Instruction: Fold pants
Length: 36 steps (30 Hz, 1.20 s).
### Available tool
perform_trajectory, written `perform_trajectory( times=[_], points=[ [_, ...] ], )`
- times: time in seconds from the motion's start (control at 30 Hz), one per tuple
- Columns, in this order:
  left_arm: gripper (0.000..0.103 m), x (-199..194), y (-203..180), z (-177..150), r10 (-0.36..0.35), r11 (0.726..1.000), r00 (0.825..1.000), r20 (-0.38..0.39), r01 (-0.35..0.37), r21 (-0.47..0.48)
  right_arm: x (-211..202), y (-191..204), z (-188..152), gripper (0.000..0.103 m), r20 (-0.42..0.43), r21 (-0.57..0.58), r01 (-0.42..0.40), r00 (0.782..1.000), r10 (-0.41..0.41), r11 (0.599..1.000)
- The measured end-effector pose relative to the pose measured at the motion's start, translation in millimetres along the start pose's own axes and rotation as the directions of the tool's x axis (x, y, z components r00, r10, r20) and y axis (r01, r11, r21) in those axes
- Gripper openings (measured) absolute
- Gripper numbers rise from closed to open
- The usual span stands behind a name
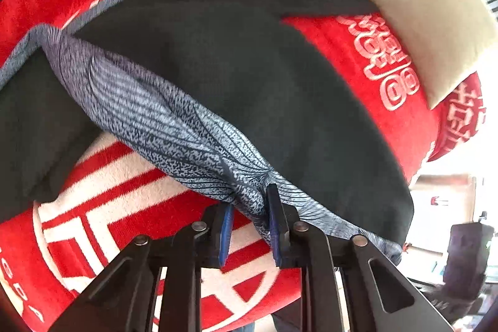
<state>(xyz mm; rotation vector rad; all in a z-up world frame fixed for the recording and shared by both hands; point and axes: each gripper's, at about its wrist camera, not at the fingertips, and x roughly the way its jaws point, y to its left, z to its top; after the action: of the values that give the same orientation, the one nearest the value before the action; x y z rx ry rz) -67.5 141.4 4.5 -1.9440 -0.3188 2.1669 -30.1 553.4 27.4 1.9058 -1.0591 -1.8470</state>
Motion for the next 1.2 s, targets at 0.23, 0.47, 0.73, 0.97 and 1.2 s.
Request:
perform_trajectory(
  times=[0.23,0.47,0.73,0.97,1.2],
  points=[
    [0.016,-47,-8,39,-0.046,0.997,0.998,0.049,0.049,-0.055,-67,60,74,0.006,0.028,-0.173,-0.095,0.994,0.101,0.980],
    [0.016,-65,-22,129,-0.025,0.995,0.995,0.097,0.034,-0.093,-89,128,198,0.006,0.063,-0.305,-0.077,0.993,0.101,0.949],
    [0.016,-34,-25,216,0.060,0.989,0.992,0.109,-0.045,-0.138,-39,200,374,0.006,0.042,-0.455,0.038,0.999,-0.021,0.890],
    [0.070,-28,-16,222,0.169,0.973,0.977,0.127,-0.145,-0.181,42,198,434,0.006,-0.015,-0.490,0.149,0.984,-0.180,0.859],
    [0.070,-26,15,197,0.317,0.926,0.947,0.054,-0.296,-0.233,80,198,446,0.007,0.072,-0.554,0.387,0.904,-0.421,0.737]
  ],
)
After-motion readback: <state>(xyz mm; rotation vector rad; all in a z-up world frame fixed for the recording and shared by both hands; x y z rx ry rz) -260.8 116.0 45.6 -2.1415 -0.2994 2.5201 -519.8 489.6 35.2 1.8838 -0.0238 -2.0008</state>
